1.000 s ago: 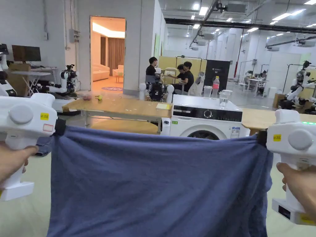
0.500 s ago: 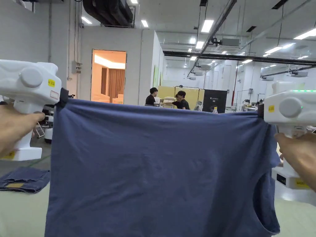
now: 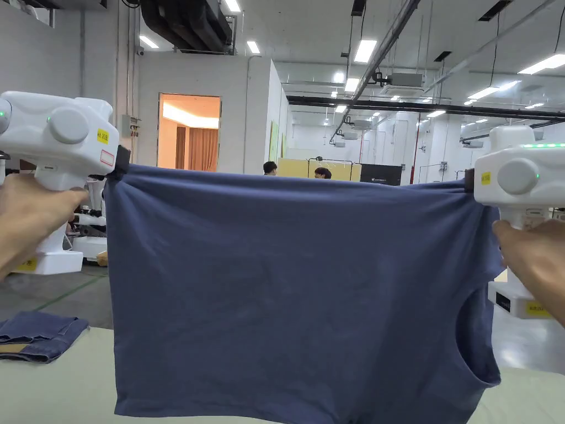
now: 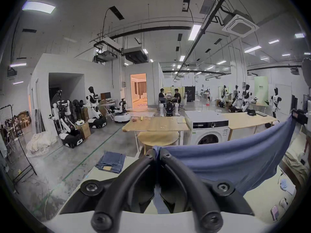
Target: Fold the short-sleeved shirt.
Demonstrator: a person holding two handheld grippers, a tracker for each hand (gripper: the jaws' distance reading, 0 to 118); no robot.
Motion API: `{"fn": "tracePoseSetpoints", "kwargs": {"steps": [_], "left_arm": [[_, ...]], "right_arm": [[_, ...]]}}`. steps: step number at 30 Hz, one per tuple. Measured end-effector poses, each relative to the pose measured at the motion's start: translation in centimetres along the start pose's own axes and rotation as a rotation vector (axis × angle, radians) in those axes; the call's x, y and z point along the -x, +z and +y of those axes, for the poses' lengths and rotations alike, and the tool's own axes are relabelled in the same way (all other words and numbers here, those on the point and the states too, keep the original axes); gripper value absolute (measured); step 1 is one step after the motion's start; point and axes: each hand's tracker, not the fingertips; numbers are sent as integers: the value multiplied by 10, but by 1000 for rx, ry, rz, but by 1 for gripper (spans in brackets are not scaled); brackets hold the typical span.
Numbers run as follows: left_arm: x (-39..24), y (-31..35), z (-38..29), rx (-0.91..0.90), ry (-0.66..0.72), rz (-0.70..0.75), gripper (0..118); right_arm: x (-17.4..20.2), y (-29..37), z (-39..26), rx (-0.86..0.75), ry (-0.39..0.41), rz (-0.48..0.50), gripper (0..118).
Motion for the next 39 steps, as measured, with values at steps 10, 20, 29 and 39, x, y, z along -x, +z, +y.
{"fn": "tracePoseSetpoints", "kwargs": {"steps": [10, 20, 29, 39], "left_arm": [[-3, 13, -114, 115, 24, -45, 0], [-6, 93, -200, 161, 18, -91, 0], [-2, 171, -260, 146, 25, -115, 0], [7, 221, -372, 294, 74, -127, 0]], "right_arm": [[-9, 45, -90, 96, 61, 12, 1], [-37, 138, -163, 181, 83, 26, 1], [-58, 216, -216, 237, 92, 66, 1], [-53, 292, -306, 400, 117, 99, 1]]}}
